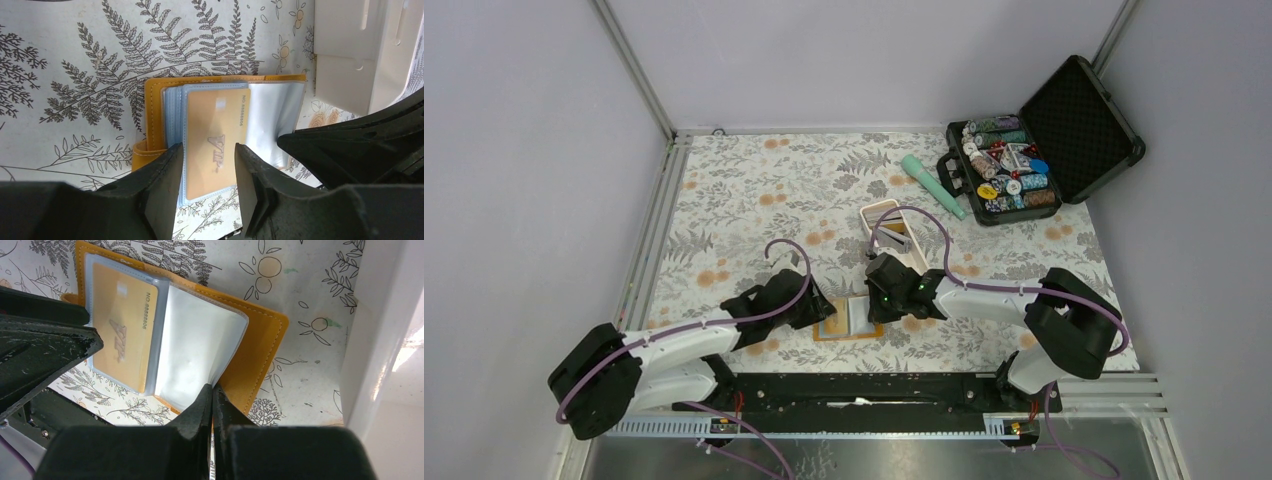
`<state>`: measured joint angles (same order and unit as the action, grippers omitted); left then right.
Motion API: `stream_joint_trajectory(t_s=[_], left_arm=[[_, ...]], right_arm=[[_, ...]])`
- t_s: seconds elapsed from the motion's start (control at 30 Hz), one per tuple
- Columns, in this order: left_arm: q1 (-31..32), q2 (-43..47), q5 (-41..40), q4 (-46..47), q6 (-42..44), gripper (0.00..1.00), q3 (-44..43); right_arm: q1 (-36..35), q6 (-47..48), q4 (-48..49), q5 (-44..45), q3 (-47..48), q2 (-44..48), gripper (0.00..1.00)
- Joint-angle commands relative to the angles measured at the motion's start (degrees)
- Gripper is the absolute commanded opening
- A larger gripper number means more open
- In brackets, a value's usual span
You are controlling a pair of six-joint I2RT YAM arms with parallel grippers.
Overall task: Put the credit cards into the card holder
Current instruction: Turn over the card slot in the card holder.
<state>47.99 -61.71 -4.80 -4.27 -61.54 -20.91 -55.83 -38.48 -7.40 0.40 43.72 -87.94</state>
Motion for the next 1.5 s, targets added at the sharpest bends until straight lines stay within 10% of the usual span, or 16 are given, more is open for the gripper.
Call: stream_joint_trajectory(t_s=[0.0, 1.47], left_arm=[[-0.1, -1.0, -0.1, 2.4, -0.6, 0.45, 0.9], [1.0, 2.4, 6.1, 13.9, -0.3, 0.45, 2.0]], right_arm=[[-0.4, -0.7, 0.7, -0.2, -0.2, 0.0, 0.0], [-0.4, -1.3, 1.2, -0.7, 0.8, 0.3, 0.01]])
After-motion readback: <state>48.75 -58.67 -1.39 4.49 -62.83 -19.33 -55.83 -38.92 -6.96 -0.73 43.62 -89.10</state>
